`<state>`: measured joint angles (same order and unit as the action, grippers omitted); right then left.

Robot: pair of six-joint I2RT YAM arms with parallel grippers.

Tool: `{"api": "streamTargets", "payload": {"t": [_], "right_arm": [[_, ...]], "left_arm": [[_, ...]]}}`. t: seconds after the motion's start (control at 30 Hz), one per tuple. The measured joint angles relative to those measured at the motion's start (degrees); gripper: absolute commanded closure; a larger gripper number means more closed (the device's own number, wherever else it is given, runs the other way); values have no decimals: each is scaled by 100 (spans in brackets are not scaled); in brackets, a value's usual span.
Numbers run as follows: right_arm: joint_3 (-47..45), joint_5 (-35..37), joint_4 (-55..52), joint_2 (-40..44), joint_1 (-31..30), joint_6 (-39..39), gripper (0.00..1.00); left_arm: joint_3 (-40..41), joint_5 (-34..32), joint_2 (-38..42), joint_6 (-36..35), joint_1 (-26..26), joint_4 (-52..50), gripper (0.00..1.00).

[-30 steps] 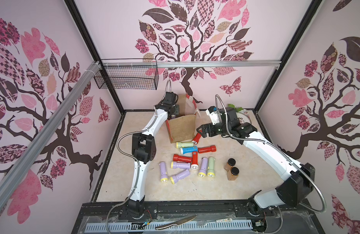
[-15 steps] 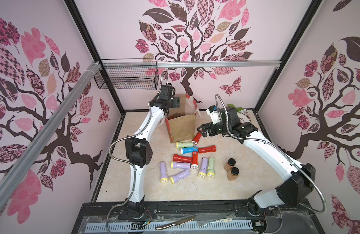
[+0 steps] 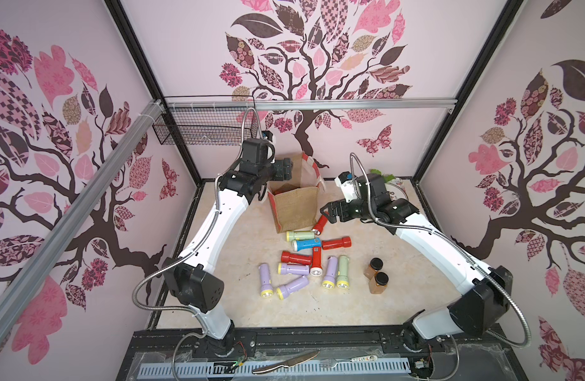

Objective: Put the flashlights into the tote bags
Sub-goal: Pick up the flashlight from the center of the board.

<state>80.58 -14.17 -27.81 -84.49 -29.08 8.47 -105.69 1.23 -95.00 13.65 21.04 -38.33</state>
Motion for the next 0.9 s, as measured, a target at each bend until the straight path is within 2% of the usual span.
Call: {"api": "streamTargets", "payload": {"t": [0.27, 0.43, 0.67, 0.9], "right_arm": [[-87, -358, 289, 55, 0, -184, 0], [-448, -734, 608, 269, -13, -354, 0], [-1353, -1488, 1314, 872, -144, -643, 0], [-1502, -1919, 1565, 957, -459, -1029, 0]], "left_arm": [[1292, 238, 999, 409, 63, -551, 5], [2006, 332, 1556, 619, 72, -999, 11], [2909, 603, 2063, 994, -118, -1414, 14], [3998, 922, 2479, 1283, -317, -1609, 18]]}}
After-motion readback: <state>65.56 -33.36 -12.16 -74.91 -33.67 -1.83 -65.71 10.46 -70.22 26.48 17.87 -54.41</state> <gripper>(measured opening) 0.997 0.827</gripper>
